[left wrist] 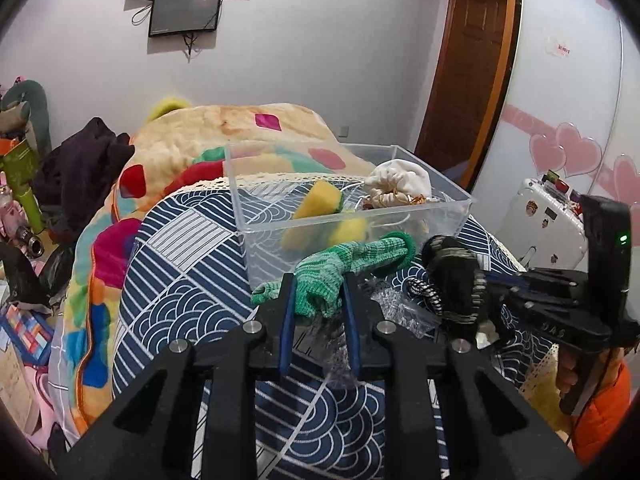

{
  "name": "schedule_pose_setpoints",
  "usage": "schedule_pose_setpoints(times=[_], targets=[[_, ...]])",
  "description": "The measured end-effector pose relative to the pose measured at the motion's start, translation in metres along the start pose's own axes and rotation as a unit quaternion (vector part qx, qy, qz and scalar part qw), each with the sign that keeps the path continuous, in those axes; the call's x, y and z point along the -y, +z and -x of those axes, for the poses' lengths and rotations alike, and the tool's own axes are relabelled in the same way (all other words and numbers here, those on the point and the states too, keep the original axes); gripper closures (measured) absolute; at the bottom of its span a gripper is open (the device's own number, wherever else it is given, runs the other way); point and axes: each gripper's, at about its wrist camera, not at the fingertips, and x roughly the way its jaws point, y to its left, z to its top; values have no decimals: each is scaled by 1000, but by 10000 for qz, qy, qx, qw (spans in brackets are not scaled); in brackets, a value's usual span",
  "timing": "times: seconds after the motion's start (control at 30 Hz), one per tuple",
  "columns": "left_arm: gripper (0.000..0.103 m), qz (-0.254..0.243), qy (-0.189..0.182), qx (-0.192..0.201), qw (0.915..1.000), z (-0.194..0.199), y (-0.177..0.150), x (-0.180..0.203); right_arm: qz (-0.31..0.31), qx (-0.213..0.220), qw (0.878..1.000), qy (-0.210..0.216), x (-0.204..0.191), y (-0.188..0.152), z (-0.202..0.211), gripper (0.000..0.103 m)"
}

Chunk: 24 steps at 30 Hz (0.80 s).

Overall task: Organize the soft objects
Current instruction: 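Lower the glove into the box with the left tool while the right tool drops the black bag in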

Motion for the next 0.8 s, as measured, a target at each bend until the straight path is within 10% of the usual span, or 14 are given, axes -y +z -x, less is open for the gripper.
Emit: schedule_pose_setpoints(times=[0.17, 0.3, 0.5, 0.8], targets=[[82, -15, 2, -39, 10000, 0, -5, 2, 19, -226, 9996, -183, -1, -4, -14, 60], [82, 0, -4, -47, 10000, 0, -7, 2, -98, -355, 9993, -11, 7, -9, -19, 61], [82, 40, -1, 19, 10000, 3, -4, 2, -106, -211, 9997, -3, 8, -10, -12, 88], [82, 113, 44, 352, 9993, 22, 15, -4, -135, 504, 9985, -145, 11, 7, 29, 92]])
